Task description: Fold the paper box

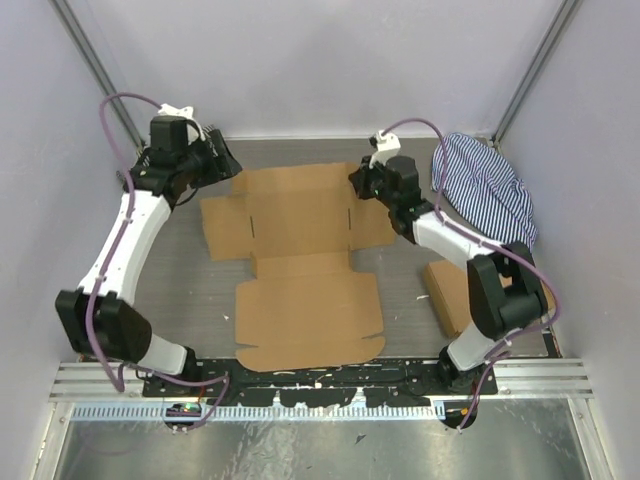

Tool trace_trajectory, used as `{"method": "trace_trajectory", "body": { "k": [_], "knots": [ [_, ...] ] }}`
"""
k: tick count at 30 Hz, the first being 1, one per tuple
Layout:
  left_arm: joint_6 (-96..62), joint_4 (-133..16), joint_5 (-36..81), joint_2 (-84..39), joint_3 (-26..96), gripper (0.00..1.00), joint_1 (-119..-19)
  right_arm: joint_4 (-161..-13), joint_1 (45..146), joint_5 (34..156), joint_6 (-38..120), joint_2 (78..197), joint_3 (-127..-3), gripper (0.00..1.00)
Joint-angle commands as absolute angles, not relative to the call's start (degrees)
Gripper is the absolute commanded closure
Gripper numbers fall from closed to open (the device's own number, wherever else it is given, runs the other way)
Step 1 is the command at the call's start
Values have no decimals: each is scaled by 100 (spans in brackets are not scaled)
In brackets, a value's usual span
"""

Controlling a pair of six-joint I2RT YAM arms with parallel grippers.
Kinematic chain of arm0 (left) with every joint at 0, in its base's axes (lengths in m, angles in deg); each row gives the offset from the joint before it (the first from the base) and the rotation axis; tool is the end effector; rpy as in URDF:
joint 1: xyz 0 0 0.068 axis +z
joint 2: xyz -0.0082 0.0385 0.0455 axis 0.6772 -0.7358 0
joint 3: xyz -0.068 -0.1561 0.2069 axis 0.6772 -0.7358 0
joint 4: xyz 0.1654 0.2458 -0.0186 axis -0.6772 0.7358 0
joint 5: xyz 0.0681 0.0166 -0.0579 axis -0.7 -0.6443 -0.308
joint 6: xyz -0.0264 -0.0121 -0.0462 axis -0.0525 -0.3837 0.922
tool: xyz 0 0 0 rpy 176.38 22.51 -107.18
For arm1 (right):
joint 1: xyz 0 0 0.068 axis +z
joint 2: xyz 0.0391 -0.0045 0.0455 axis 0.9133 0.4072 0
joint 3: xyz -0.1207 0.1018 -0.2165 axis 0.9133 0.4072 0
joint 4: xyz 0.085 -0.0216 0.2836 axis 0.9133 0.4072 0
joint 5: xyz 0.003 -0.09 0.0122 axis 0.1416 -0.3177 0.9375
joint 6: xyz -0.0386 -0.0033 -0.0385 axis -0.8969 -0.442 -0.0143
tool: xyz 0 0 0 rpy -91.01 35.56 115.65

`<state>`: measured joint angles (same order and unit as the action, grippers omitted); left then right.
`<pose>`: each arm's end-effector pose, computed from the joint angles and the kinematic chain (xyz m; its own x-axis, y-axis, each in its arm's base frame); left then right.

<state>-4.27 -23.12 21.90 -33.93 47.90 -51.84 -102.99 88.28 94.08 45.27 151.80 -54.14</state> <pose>0.3751 -0.0658 0.3605 -0.6251 -0.3131 -0.7150 0.0087 0.9132 -0.4074 0.3901 0.1645 0.2511 -0.3278 0.0737 -0.9419 -0.4218 0.8806 0.2157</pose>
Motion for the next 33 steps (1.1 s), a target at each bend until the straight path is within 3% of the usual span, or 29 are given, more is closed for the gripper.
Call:
{"method": "trace_trajectory", "body": {
  "k": [1,5,15,25,33],
  "knots": [
    [-859,-2689,2134,-2416,4424,21,-5203,-12679,9038,9397,3663,14162,-4219,95],
    [-1082,-3283,2730,-1598,3986,14,-5218,-13337,9128,9624,3262,13402,-3313,95],
    [-2427,-3031,3609,-1705,4319,14,-6039,-13788,9505,9817,3240,11766,-1819,95],
    [-3737,-3384,4674,-2134,4143,15,-6460,-12031,9907,10561,2980,10956,-2135,93],
    [-3813,-3382,5721,-2145,3898,15,-6507,-11543,9919,10560,2891,10847,-2334,93]
  ]
}}
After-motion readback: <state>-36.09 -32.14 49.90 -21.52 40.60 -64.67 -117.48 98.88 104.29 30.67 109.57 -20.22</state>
